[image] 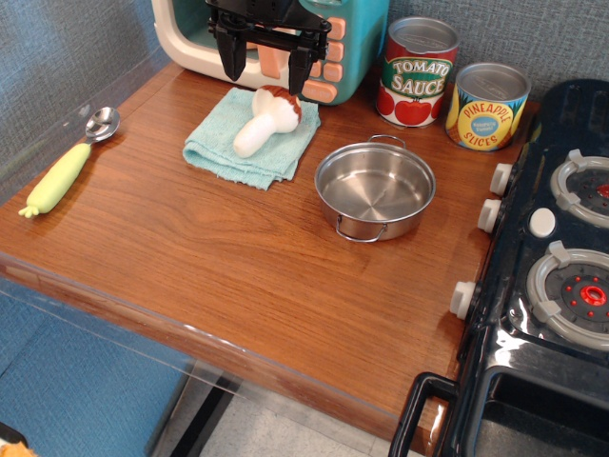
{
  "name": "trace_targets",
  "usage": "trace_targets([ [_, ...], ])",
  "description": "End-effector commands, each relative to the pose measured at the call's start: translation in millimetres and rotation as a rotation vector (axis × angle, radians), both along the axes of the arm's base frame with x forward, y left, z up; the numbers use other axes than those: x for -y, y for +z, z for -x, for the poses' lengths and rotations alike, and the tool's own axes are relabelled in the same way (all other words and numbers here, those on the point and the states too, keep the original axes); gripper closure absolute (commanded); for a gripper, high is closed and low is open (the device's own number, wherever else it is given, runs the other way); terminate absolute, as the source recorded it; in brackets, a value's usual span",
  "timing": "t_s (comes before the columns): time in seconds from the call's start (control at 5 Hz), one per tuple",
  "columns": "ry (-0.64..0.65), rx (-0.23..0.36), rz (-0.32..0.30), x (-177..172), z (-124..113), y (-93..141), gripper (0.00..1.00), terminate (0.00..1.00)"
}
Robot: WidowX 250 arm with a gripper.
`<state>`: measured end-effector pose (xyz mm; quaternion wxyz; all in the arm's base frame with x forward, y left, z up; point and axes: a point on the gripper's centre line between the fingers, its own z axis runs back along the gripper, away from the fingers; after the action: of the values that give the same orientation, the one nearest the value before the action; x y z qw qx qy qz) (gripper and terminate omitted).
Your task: Move the pot to the front right corner of the table
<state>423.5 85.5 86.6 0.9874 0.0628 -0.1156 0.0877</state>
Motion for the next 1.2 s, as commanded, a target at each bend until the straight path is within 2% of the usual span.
trace_targets([
  [0.0,0.0,0.0,0.0,0.0,0.0,0.0,0.0,0.0],
  [0.2,-0.073,0.024,-0.015,25.0,9.5,4.5,0.0,0.0],
  [0.6,-0.182,0.015,-0.02,54.9,27.5,-1.9,0.0,0.0],
  [0.8,-0.205,-0.022,-0.006,63.1,26.9,-12.1,0.0,0.0],
  [1.0,-0.21,-0.088,0.005,67.8,23.8,-35.6,0.0,0.0],
])
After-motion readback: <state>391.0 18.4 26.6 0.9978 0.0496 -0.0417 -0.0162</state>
